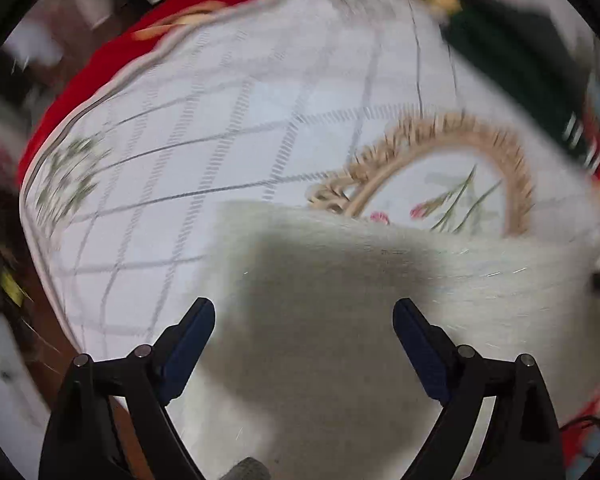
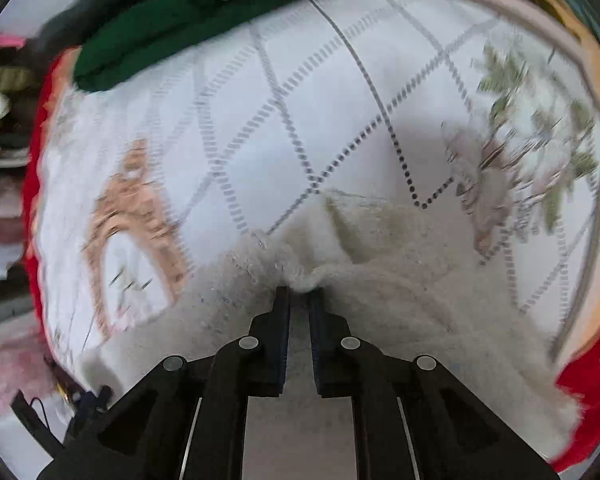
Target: Fold large clothes
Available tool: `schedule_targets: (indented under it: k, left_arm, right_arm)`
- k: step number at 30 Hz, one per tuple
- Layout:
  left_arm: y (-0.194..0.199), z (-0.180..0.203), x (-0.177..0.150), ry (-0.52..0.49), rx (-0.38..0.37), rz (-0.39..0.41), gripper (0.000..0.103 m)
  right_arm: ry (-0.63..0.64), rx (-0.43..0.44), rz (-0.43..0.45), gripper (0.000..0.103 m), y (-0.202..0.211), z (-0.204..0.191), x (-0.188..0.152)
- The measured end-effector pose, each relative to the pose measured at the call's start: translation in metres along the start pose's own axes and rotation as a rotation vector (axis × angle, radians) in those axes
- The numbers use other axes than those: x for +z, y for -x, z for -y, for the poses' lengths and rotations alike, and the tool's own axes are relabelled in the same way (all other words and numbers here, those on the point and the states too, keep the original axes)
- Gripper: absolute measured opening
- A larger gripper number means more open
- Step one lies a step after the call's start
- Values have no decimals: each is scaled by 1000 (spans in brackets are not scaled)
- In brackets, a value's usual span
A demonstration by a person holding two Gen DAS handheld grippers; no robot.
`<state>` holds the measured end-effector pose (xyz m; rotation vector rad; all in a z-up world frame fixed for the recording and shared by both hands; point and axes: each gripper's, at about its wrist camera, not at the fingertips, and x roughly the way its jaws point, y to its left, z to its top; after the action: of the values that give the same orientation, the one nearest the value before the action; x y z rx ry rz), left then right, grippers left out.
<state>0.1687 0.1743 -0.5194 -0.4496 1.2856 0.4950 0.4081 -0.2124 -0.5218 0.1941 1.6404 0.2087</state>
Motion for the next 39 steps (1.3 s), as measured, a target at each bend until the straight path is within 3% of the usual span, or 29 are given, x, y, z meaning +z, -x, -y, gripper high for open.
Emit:
schedule_targets:
  k: [1, 2, 4, 5, 8, 12, 13, 15, 16, 18, 21, 23, 24, 25, 28, 30, 33, 35, 37, 38, 39]
  left_arm:
    - [17, -19, -4, 61, -27, 15, 91]
    - [28, -34, -7, 102, -36, 24, 91]
    - [34, -56, -13, 158, -20, 17, 91]
    - [30, -64, -15, 179, -23, 8, 91]
    - [-1, -70, -17, 214, -80, -68, 91]
    - [-48, -48, 4, 198, -115, -113, 87]
    - [-57, -39, 9, 175, -84, -110, 63]
    - [-67, -26, 15, 117, -42, -101, 35]
    - [-67, -20, 16, 87, -20, -82, 25]
    - [-58, -14, 13, 53, 2, -42, 19]
    - [-50, -19, 5, 49, 12, -25, 19]
    - [-53, -27, 0, 70, 14, -39, 19]
    - [-54, -29, -2, 74, 15, -41, 19]
    - [-54, -31, -3, 74, 15, -43, 20]
    - [-52, -34, -6, 68, 5, -45, 22]
    - [-53, -40, -6, 69, -8, -50, 22]
    - [-50, -45, -6, 72, -27, -67, 25]
    - [-42, -49, -4, 86, -44, -82, 25]
    - [-26, -55, -3, 94, -63, -63, 28]
    - [-22, -55, -3, 92, -68, -50, 31]
    - [-13, -56, -6, 82, -70, -32, 44]
  right_arm:
    - [14, 19, 1, 21, 12, -4, -4]
    - [19, 40, 2, 39, 22, -5, -8]
    - [26, 74, 6, 64, 44, -3, -24]
    - [29, 79, 10, 67, 53, -3, -33]
    - [28, 75, -8, 67, 62, 8, -59]
    - [5, 99, -58, 67, 53, 19, -77]
    - [4, 102, -75, 67, 48, 17, -77]
    - [23, 112, -81, 65, 44, 15, -78]
    - [38, 118, -84, 60, 41, 8, -77]
    - [85, 131, -87, 56, 37, -14, -73]
    - [148, 128, -95, 52, 28, -42, -68]
    - [185, 92, -109, 38, 12, -63, -63]
    - [213, 49, -133, 36, -2, -73, -61]
    - [236, -26, -171, 25, -23, -80, -58]
    - [213, -131, -220, 21, -75, -83, -45]
    - [189, -152, -222, 20, -85, -86, -34]
    - [250, -204, -244, 19, -92, -99, -28]
    - [240, -188, -278, 20, -83, -100, -25]
    - [216, -93, -272, 23, -50, -93, -26]
    - [196, -50, -234, 23, -27, -85, -28]
    - [182, -38, -203, 25, -12, -78, -30]
